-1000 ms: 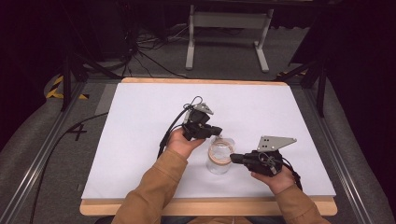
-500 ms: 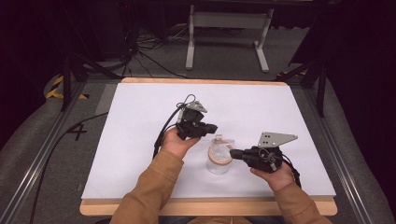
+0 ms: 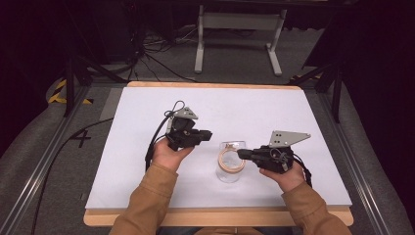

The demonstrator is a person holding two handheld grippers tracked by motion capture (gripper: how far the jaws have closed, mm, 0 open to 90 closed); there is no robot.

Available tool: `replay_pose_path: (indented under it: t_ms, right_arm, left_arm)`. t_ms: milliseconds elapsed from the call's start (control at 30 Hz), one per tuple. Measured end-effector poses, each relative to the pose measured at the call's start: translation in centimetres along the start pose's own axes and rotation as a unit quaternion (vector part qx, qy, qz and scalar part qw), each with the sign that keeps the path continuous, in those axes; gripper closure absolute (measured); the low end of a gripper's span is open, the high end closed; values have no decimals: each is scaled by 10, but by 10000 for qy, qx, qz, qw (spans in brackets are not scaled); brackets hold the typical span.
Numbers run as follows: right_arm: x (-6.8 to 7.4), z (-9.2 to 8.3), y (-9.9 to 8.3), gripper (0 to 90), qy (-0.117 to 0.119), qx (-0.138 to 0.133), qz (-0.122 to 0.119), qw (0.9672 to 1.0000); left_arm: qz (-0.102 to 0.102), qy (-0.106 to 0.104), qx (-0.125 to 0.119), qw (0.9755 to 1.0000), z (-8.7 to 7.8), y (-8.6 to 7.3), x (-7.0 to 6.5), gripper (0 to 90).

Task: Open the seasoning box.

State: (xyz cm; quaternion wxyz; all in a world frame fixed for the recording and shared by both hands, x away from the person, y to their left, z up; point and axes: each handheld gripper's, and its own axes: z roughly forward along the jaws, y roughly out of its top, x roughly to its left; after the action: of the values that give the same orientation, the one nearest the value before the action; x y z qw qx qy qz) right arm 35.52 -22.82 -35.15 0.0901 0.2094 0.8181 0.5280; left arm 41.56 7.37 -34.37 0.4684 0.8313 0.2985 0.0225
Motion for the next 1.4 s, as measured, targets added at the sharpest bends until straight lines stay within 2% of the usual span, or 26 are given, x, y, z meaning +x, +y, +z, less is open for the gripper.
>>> replay_pose_path:
  t_ms: [367, 400, 433, 600, 767, 800, 1067, 1233, 1400]
  right_arm:
    - [-9, 7, 8, 893, 107, -81, -60, 9999]
    - [-10, 7, 9, 894, 111, -85, -62, 9999]
    - [-12, 8, 10, 893, 108, -101, -62, 9999]
    - [-19, 10, 11, 893, 47, -135, -54, 9999]
    - [-30, 13, 11, 894, 21, -233, 143, 9996]
    - [-32, 13, 10, 893, 13, -255, 194, 9995]
    - [-45, 15, 7, 893, -237, -267, 443, 9984]
    - [-44, 11, 8, 893, -226, -321, 402, 9984]
    - [-39, 5, 11, 890, -249, -354, 240, 9988]
  left_arm:
    - [-212, 190, -5, 9996, -21, -15, 4, 823]
    - [-285, 210, -36, 9994, -23, -17, 4, 821]
    - [-253, 236, -31, 9994, -25, -18, 5, 820]
    - [-359, 324, -69, 9988, -33, -23, 6, 818]
    - [-390, 394, -51, 9985, -39, -29, 7, 814]
    - [-459, 391, -57, 9982, -40, -30, 7, 814]
    - [-491, 436, -69, 9978, -45, -33, 8, 812]
    - [-484, 398, -78, 9980, -43, -32, 9, 807]
    - [-465, 383, -114, 9981, -44, -31, 9, 797]
